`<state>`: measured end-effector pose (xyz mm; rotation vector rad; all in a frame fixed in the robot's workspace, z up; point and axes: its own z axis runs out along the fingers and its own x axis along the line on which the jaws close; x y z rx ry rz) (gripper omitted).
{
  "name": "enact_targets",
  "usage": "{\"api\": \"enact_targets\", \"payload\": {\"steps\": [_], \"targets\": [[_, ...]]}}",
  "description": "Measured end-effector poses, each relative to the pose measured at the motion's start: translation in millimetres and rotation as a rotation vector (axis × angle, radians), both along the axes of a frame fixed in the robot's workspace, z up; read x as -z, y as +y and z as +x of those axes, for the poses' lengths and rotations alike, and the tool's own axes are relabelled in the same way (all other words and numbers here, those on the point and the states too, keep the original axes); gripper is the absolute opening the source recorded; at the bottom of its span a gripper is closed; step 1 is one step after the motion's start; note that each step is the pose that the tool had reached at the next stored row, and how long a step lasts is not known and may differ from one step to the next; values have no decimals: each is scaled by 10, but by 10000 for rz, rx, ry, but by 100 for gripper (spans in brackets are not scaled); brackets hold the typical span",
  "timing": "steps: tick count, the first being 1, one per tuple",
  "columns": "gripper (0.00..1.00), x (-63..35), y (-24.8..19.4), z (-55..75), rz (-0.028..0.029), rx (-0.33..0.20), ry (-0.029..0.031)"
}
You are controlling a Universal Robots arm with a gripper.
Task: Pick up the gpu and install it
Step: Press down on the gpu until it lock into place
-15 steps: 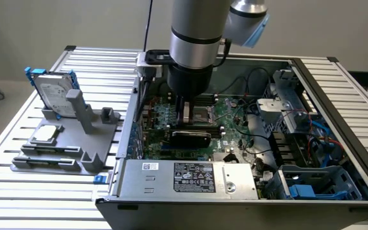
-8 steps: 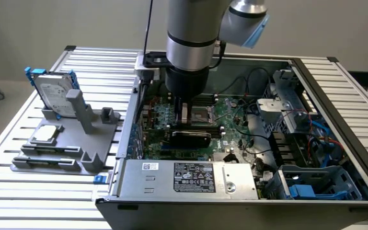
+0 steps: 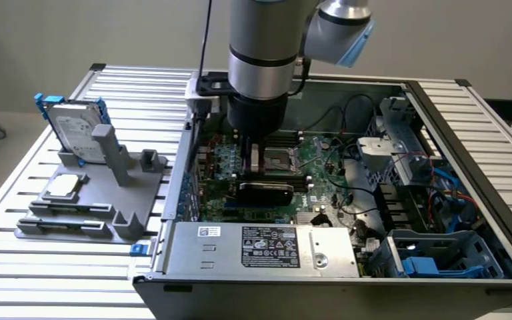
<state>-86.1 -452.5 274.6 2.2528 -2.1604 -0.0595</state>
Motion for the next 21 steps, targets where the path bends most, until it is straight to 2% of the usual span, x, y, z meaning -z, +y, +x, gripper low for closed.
{"api": "enact_targets", "payload": {"steps": [4,21], "targets": [[11,13,3,0,-3,-121,-18],[11,59,4,-1,-3,-347,-19]]}}
